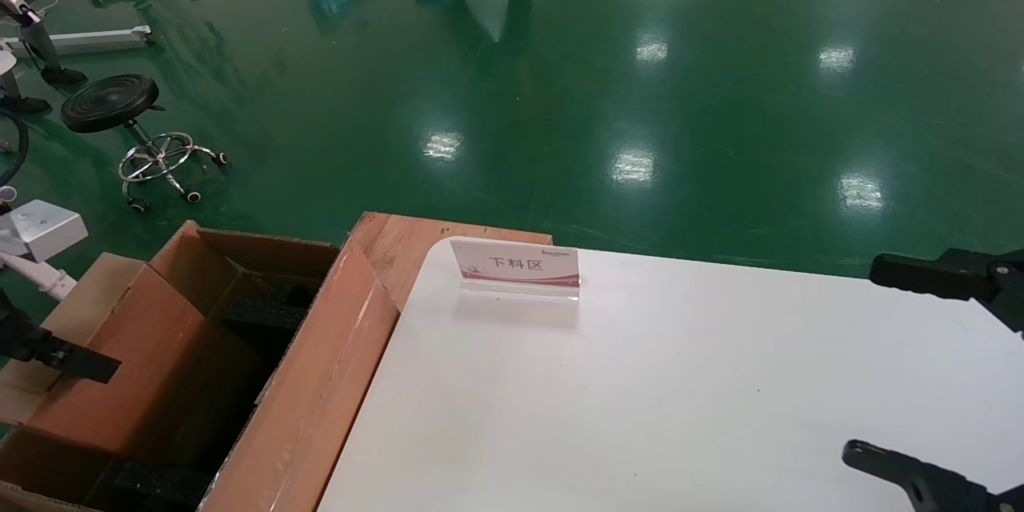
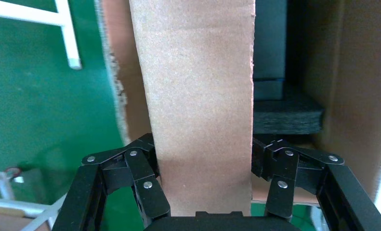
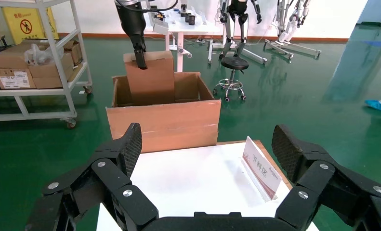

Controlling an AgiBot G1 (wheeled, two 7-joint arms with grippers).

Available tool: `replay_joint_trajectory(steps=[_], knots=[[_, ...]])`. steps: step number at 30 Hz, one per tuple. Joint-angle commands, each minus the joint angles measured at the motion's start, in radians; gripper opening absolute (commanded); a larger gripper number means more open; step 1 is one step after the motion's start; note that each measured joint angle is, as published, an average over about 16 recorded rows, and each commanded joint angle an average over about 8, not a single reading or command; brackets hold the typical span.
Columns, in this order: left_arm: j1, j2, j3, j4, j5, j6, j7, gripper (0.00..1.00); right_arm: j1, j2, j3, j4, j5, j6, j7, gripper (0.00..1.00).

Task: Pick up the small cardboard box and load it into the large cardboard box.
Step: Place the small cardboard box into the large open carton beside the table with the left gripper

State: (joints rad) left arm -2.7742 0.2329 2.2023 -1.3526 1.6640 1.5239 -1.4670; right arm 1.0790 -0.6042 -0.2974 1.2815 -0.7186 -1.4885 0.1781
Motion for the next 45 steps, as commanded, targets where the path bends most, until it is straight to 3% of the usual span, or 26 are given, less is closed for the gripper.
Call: replay_joint_trajectory(steps=[1,20,45], knots=[[0.003,-0.001,0.001,0.000,0.016,-0.005,0.004,0.00,0.000,0.000,0.000,0.000,0.000,0.000,0.000,1.00],[0.074,-0.059,0.010,-0.006,0.171,-0.181,0.007,0.00,0.000,0.000,-0.001,0.000,0.001,0.000,-0.001,1.00],[0.145,-0.081,0.035,-0.003,0.173,-0.262,-0.047,0.00,0.001,0.001,-0.002,0.000,0.002,0.001,-0.001,1.00]])
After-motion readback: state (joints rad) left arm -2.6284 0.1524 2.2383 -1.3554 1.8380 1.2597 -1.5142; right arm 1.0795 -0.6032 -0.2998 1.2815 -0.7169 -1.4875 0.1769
